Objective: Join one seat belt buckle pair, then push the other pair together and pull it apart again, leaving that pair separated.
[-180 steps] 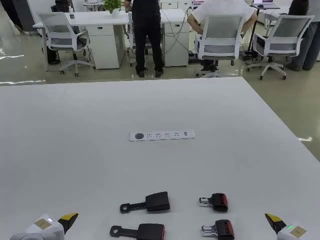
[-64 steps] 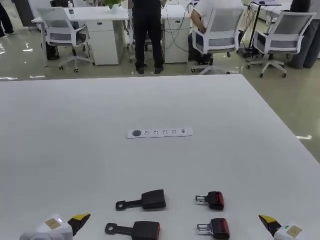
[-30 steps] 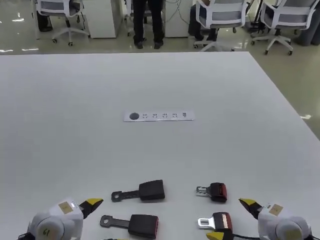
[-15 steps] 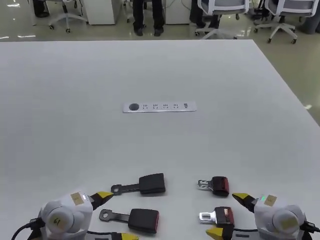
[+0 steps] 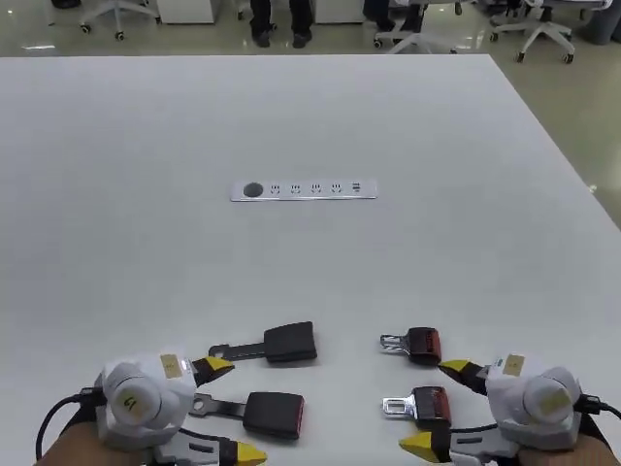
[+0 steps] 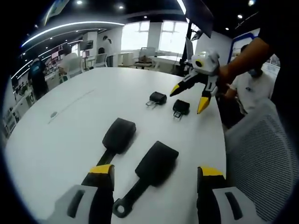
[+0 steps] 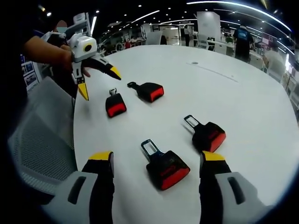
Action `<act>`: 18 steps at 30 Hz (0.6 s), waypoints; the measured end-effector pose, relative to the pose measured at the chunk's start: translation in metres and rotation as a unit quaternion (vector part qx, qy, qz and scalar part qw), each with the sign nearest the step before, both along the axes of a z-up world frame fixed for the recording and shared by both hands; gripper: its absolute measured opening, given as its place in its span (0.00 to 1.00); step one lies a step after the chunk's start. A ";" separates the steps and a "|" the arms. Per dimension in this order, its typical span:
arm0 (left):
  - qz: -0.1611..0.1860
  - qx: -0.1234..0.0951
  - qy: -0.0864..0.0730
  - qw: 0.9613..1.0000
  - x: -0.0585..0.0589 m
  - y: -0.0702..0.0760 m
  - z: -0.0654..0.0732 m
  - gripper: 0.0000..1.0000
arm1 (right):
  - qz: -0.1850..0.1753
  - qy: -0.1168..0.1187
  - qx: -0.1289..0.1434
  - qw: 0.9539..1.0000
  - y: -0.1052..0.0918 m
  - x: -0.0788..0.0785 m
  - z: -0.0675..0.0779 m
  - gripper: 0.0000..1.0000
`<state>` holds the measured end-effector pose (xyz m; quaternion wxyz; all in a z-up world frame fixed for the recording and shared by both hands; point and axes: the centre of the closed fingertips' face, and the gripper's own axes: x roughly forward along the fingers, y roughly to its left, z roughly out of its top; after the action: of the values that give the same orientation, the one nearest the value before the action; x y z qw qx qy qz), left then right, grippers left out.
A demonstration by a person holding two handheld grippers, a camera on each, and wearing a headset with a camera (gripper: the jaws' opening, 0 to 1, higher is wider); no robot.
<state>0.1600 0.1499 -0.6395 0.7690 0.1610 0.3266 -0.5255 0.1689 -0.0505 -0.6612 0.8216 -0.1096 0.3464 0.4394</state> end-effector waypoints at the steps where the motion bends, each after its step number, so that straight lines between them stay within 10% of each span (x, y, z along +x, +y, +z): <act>1: -0.007 0.003 0.000 1.000 0.000 0.000 -0.003 0.73 | 0.007 0.003 0.000 1.000 0.000 -0.001 -0.001 0.73; 18: -0.062 0.032 0.011 0.998 0.006 -0.016 -0.022 0.61 | 0.087 0.037 -0.035 0.995 -0.012 -0.002 -0.029 0.68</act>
<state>0.1662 0.1336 -0.6615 0.7260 0.1995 0.3406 -0.5631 0.1669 -0.0627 -0.6899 0.7624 -0.1518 0.3807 0.5007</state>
